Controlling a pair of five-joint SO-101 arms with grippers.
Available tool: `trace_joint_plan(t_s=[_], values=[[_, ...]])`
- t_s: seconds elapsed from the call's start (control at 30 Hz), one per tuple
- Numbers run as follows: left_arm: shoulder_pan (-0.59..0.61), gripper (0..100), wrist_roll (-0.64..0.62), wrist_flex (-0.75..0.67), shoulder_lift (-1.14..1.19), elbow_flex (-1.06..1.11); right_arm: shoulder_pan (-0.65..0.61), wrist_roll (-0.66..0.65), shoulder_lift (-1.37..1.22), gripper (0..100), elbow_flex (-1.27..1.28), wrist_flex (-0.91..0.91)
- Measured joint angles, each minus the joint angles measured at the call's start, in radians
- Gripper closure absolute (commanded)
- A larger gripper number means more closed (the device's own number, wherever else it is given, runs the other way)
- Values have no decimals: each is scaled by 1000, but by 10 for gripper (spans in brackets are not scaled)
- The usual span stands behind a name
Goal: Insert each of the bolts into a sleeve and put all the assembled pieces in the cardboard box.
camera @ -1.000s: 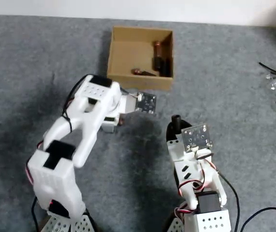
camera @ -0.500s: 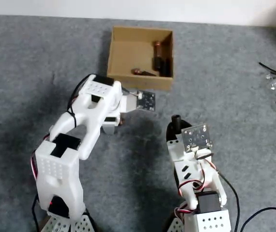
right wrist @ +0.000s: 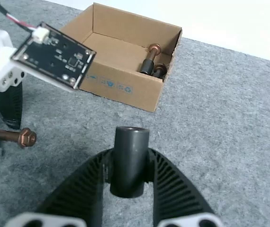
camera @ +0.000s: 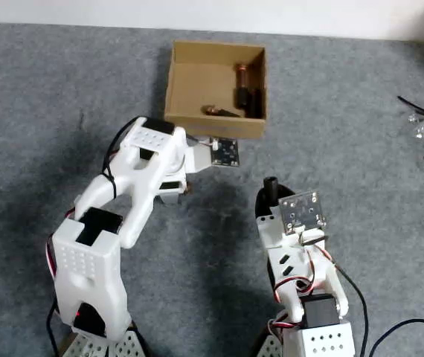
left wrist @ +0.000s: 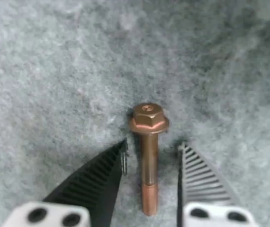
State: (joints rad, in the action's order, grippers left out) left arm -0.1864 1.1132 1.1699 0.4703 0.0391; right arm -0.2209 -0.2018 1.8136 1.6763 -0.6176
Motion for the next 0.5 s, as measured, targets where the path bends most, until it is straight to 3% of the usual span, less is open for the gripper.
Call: trace_joint_plan(t_s=[0.1, 0.2, 0.5], values=[[0, 870, 0, 0, 0, 2, 0, 0, 0, 994, 0, 0], [0, 1000, 0, 0, 0, 5, 0, 0, 0, 994, 0, 0], [-2, 993, -2, 2, 2, 12, 0, 0, 0, 994, 0, 0]])
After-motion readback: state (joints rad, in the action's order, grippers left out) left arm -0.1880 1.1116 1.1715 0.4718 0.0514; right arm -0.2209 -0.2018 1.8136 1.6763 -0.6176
